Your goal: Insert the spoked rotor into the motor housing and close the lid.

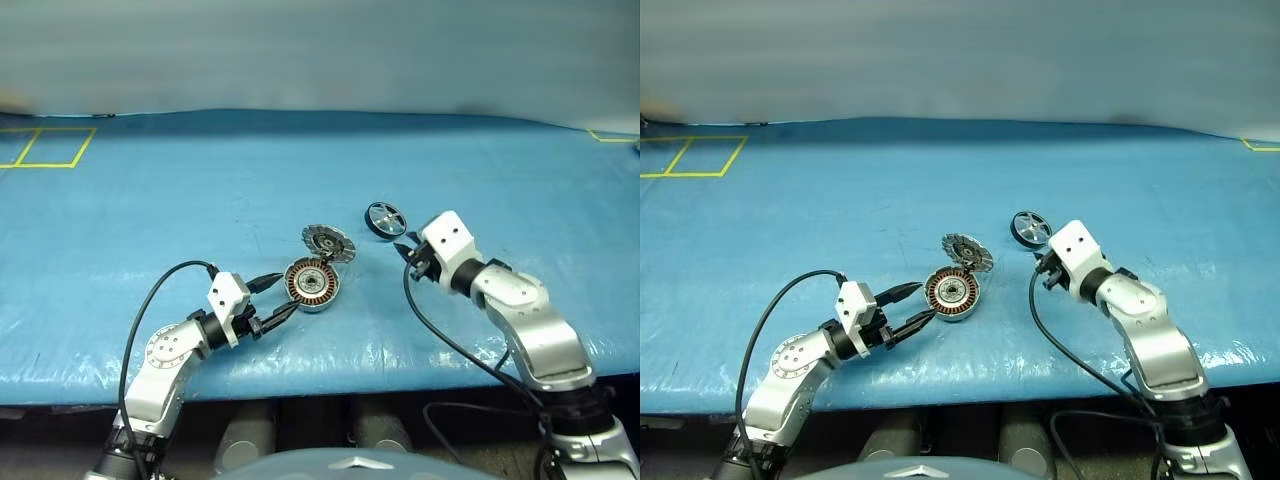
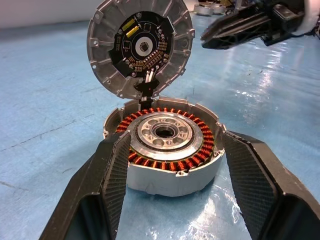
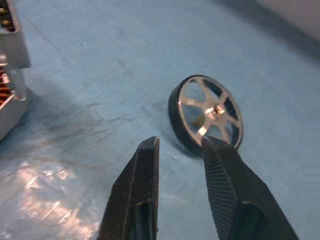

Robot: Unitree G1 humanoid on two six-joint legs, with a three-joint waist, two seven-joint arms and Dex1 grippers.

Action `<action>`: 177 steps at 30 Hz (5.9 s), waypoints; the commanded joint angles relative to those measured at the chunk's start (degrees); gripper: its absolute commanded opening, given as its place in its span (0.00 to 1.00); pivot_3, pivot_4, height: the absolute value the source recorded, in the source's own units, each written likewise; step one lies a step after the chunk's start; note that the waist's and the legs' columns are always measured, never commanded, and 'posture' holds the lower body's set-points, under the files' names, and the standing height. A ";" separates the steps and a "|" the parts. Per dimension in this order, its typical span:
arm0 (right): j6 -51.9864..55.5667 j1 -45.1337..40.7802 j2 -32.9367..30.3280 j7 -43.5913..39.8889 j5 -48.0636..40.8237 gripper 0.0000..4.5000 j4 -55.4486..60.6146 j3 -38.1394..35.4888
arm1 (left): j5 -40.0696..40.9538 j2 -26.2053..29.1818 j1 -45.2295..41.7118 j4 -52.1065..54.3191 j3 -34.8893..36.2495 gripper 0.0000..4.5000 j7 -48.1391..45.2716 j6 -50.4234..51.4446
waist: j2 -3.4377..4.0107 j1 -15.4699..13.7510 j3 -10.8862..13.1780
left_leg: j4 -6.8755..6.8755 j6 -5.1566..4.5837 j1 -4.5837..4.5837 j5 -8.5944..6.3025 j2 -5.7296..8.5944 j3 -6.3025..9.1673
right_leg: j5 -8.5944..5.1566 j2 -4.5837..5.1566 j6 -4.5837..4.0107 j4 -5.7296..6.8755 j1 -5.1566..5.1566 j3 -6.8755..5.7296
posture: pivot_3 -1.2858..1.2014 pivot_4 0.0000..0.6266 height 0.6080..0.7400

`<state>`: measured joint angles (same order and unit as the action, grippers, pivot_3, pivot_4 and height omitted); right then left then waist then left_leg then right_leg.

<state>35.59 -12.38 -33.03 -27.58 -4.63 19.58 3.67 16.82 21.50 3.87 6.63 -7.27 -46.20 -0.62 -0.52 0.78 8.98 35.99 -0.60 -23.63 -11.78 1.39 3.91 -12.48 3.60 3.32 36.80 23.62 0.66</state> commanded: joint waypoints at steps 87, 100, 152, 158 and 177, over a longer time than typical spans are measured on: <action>3.55 23.56 16.26 -7.99 -19.54 0.28 13.80 -9.10 | -2.99 -0.35 -6.24 -5.52 -1.63 0.69 -3.38 -3.21 | 0.36 1.26 0.21 | 0.06 -0.08 0.14 -0.02 -0.16 -0.14 | 0.03 -0.08 0.09 0.08 -0.08 0.15 | 0.52 0.24 1.00; 0.83 17.00 12.04 -8.52 -22.04 0.28 19.96 0.53 | -2.68 3.24 -3.35 -2.36 0.85 0.69 -2.56 -1.96 | 0.26 0.36 0.24 | 0.09 -0.06 0.06 -0.02 -0.12 -0.03 | 0.03 -0.04 0.10 0.02 -0.05 0.11 | 0.52 0.24 1.00; -0.36 3.37 8.14 -6.10 -11.25 0.28 9.02 11.81 | -3.18 1.01 -1.73 -1.58 -0.91 0.69 -0.48 -2.42 | 0.23 -0.09 0.23 | 0.14 -0.07 0.07 -0.01 -0.02 -0.02 | 0.05 -0.02 0.09 0.05 -0.11 0.10 | 0.52 0.24 1.00; 1.49 2.30 7.04 -6.91 -11.54 0.28 8.52 11.95 | -3.27 0.77 -1.66 -1.73 -1.06 0.69 -0.40 -2.59 | 0.23 -0.11 0.23 | 0.14 -0.07 0.07 -0.01 -0.02 -0.02 | 0.06 -0.02 0.09 0.05 -0.11 0.09 | 0.52 0.24 1.00; 1.69 2.45 6.08 -6.98 -9.11 0.28 7.49 13.08 | -3.20 0.69 -1.57 -1.68 -0.93 0.69 -0.16 -2.76 | 0.21 -0.11 0.20 | 0.18 -0.07 0.09 -0.01 -0.02 -0.02 | 0.06 -0.02 0.09 0.06 -0.15 0.09 | 0.52 0.24 1.00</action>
<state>37.47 -10.03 -26.67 -34.32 -13.90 26.21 16.78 13.53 22.32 2.57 4.62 -8.42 -46.30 -2.07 -0.31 0.67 9.18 36.17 -0.67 -23.54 -11.79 1.37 3.89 -12.41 3.58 3.41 36.87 23.47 0.75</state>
